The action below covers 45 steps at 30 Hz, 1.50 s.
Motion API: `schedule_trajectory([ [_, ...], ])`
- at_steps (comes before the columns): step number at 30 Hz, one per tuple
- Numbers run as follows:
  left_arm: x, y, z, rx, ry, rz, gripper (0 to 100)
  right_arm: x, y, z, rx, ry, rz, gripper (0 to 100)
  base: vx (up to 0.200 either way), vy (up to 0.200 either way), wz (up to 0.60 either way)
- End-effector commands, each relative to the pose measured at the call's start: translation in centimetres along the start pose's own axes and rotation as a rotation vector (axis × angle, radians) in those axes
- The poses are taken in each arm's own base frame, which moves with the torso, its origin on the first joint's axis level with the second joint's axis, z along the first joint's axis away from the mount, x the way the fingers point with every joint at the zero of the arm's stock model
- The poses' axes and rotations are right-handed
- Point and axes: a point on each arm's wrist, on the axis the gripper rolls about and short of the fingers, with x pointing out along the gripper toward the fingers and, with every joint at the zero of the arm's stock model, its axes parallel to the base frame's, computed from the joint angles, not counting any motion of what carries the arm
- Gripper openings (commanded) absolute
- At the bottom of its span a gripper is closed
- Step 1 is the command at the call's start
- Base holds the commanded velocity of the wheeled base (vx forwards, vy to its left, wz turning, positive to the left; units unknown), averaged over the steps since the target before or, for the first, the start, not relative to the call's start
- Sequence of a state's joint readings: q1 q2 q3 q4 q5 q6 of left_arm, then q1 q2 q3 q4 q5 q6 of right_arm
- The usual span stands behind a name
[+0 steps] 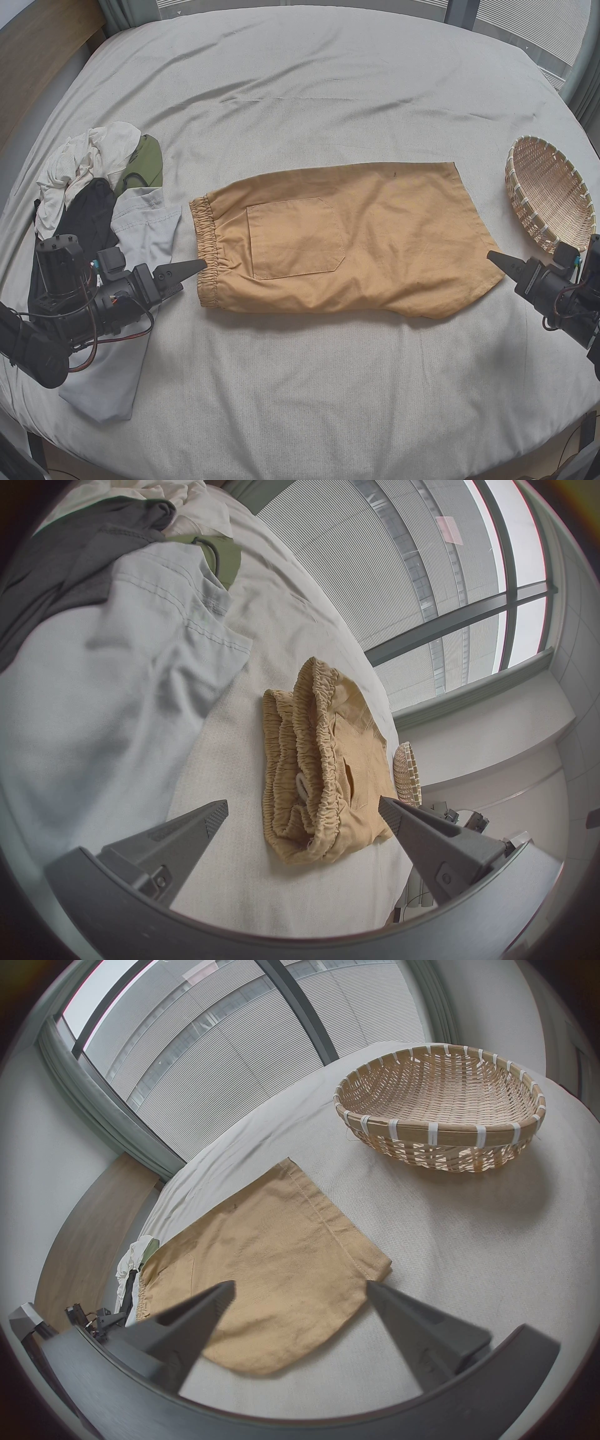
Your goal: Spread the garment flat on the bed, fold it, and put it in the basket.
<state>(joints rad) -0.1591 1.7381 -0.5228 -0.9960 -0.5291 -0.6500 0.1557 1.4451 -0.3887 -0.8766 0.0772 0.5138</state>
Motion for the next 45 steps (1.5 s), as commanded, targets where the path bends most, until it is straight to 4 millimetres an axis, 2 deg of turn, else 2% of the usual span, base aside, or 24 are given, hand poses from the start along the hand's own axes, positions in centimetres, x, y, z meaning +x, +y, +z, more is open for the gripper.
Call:
schedule_trajectory([
  [1, 1.5, 0.2, -0.3, -0.004, 0.026, -0.009, 100, -1.8, -0.1, 0.2, 0.001, -0.033, 0.002, 100, 0.000, 0.000, 0.00],
  [12, 5.2, 0.5, -0.4, 0.010, 0.020, 0.011, 100, -5.0, 0.3, 0.4, -0.007, -0.096, 0.039, 100, 0.000, 0.000, 0.00],
  [22, 7.1, -1.3, -0.1, 0.045, -0.018, -0.019, 100, -5.8, 0.4, 0.1, -0.010, -0.103, 0.055, 100, 0.000, 0.000, 0.00],
  [29, 7.1, -1.4, 0.0, 0.047, -0.040, -0.028, 100, -5.9, 0.3, 0.0, -0.010, -0.099, 0.059, 100, 0.000, 0.000, 0.00],
  [30, 7.2, -1.3, -0.2, 0.044, -0.035, -0.027, 0, -5.9, 0.3, -0.1, -0.010, -0.097, 0.059, 100, 0.000, 0.000, 0.00],
  [35, 6.8, -1.3, -0.4, -0.005, -0.033, -0.030, 0, -6.1, 0.3, -0.2, -0.008, -0.094, 0.061, 100, 0.000, 0.000, 0.00],
  [39, 5.3, -2.6, 0.1, -0.050, -0.056, -0.061, 0, -6.2, 0.2, -0.3, -0.008, -0.092, 0.061, 100, 0.000, 0.000, 0.00],
  [40, 3.9, -3.6, 0.3, -0.065, -0.066, -0.077, 0, -6.3, 0.2, -0.5, -0.008, -0.090, 0.060, 100, 0.000, 0.000, 0.00],
  [45, 1.0, -5.3, -0.5, -0.077, -0.026, -0.071, 0, -6.5, 0.0, -0.8, -0.007, -0.079, 0.054, 100, 0.000, 0.000, 0.00],
])
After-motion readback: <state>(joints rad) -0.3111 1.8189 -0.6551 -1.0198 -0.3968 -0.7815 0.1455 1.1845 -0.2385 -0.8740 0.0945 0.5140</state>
